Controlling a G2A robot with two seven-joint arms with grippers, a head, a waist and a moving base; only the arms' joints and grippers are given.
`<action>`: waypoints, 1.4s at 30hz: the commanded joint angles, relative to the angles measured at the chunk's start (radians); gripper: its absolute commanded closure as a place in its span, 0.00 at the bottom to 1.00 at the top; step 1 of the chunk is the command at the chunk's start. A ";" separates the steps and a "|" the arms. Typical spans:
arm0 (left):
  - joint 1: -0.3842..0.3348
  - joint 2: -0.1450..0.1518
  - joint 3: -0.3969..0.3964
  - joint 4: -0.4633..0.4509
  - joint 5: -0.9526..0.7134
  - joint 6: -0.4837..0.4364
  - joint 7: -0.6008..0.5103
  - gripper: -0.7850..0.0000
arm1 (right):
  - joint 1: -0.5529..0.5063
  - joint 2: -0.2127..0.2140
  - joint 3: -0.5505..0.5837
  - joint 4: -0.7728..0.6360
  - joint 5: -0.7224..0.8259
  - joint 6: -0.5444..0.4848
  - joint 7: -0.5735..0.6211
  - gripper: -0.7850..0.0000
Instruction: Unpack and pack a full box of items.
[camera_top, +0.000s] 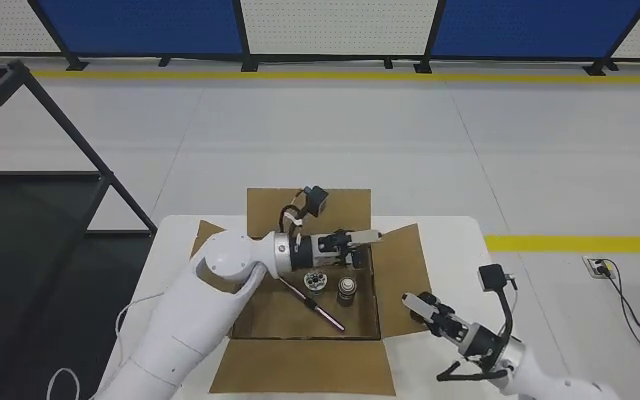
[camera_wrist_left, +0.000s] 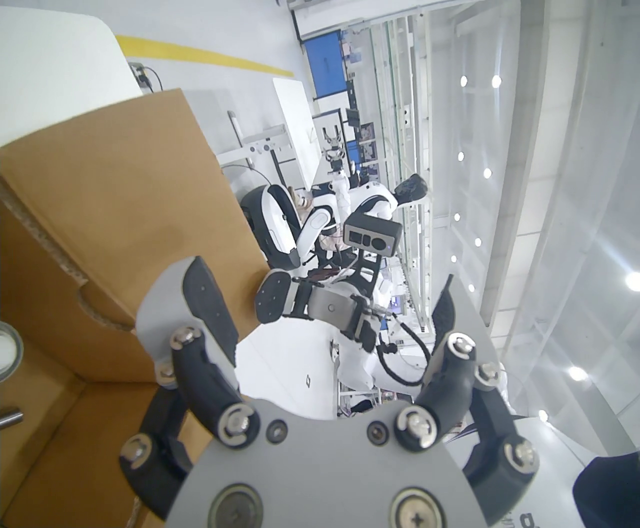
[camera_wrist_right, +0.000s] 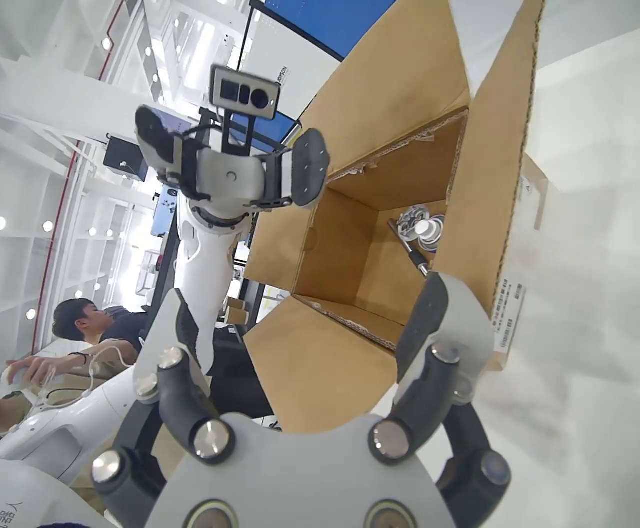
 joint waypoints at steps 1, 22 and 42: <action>0.101 0.028 -0.081 -0.094 -0.047 0.008 -0.059 0.00 | 0.004 0.000 0.001 0.003 0.015 0.018 -0.022 0.00; 0.274 0.065 -0.222 -0.249 -0.085 -0.047 -0.032 0.00 | 0.006 0.004 -0.013 0.033 0.017 0.037 -0.030 0.00; 0.479 0.101 -0.482 -0.397 -0.336 -0.205 -0.118 0.00 | 0.008 0.018 -0.037 0.164 0.079 0.030 -0.049 0.00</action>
